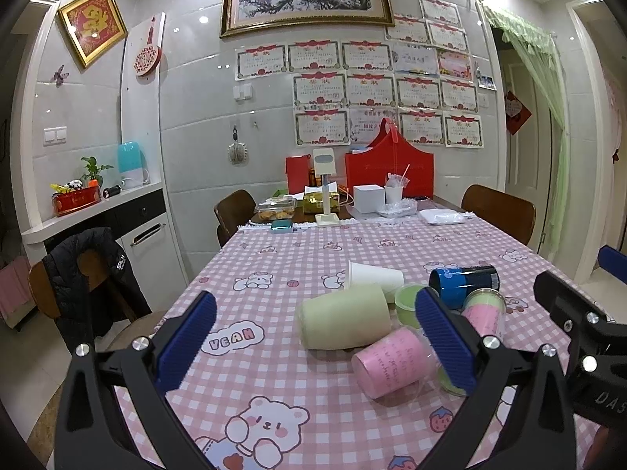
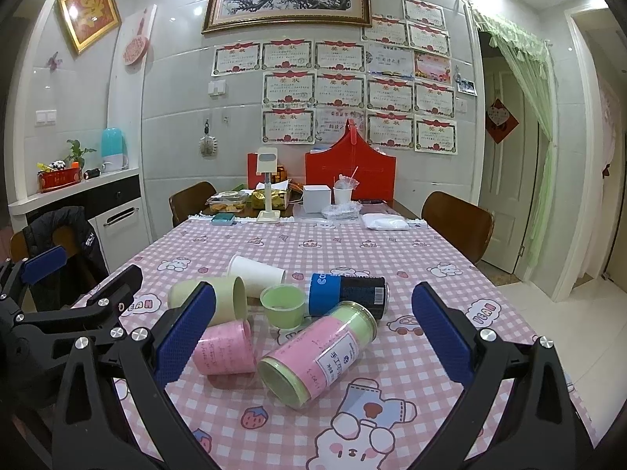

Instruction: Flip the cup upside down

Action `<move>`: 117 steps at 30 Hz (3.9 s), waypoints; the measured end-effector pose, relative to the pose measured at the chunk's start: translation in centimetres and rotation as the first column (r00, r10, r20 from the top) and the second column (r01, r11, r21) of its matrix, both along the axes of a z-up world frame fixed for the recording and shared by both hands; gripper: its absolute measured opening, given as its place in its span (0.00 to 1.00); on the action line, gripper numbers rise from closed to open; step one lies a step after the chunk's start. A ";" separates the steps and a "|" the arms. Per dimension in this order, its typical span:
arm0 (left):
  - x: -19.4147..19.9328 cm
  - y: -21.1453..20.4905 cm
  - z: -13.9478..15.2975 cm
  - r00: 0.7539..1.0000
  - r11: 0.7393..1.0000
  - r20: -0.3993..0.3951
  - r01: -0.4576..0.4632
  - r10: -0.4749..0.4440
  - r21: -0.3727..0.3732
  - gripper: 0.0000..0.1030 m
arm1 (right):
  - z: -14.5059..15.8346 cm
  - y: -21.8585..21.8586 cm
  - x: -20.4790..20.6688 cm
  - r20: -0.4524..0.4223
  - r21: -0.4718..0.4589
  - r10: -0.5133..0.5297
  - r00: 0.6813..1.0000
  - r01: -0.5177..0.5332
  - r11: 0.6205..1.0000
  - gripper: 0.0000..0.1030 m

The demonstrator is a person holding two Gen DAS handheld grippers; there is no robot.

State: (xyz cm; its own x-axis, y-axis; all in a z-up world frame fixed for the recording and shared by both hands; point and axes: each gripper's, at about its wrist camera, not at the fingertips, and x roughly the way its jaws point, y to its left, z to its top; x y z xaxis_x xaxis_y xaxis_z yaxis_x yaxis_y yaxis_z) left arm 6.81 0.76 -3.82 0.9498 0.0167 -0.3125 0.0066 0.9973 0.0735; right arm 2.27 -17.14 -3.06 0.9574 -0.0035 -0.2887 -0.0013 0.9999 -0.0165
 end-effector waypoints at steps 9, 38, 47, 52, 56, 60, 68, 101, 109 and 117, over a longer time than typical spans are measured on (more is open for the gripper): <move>-0.6 -0.1 0.2 1.000 1.000 0.009 0.000 0.000 0.001 0.96 | 0.1 -0.1 -0.4 0.008 0.000 0.000 1.000 0.000 1.000 0.94; 1.4 1.2 -2.1 0.998 1.000 -0.058 -0.023 0.022 -0.005 0.96 | -2.0 0.6 1.2 -0.070 0.013 0.023 0.997 -0.022 1.000 0.94; 1.7 2.7 -2.5 0.996 0.999 -0.072 -0.046 0.046 -0.004 0.96 | -2.0 1.9 2.1 -0.081 0.011 0.051 0.995 -0.051 0.999 0.94; 1.9 3.4 -2.7 0.995 0.998 -0.078 -0.055 0.055 -0.006 0.96 | -2.2 2.7 2.5 -0.087 0.009 0.062 0.994 -0.061 0.998 0.94; 1.9 4.0 -2.9 0.994 0.998 -0.086 -0.064 0.063 -0.006 0.96 | -2.4 3.3 2.9 -0.103 0.011 0.073 0.992 -0.072 0.997 0.94; 2.2 4.5 -3.2 0.992 0.998 -0.105 -0.065 0.065 -0.004 0.96 | -2.7 3.6 3.1 -0.114 0.011 0.076 0.991 -0.076 0.997 0.94; 2.2 4.4 -3.2 0.993 0.998 -0.098 -0.062 0.061 -0.006 0.96 | -2.6 3.5 3.1 -0.109 0.015 0.073 0.991 -0.072 0.997 0.94; 1.3 3.2 -2.4 0.997 1.000 -0.074 -0.020 0.019 -0.015 0.96 | -2.0 2.0 1.3 -0.091 0.023 0.039 0.995 -0.037 0.999 0.94; 1.2 2.4 -2.2 0.998 1.000 -0.067 -0.010 0.009 -0.006 0.96 | -1.9 1.4 1.2 -0.089 0.029 0.027 0.996 -0.024 0.999 0.94; 1.2 2.3 -2.2 0.998 1.000 -0.065 -0.009 0.009 -0.005 0.96 | -1.9 1.3 1.2 -0.089 0.030 0.026 0.996 -0.024 0.999 0.94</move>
State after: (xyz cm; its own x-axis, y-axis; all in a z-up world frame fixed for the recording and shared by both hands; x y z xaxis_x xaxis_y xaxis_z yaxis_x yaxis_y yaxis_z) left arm 8.01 3.11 -6.06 0.9272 0.0232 -0.3738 0.0025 0.9977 0.0681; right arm 3.45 -15.86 -4.99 0.9276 0.0297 -0.3725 -0.0266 0.9996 0.0134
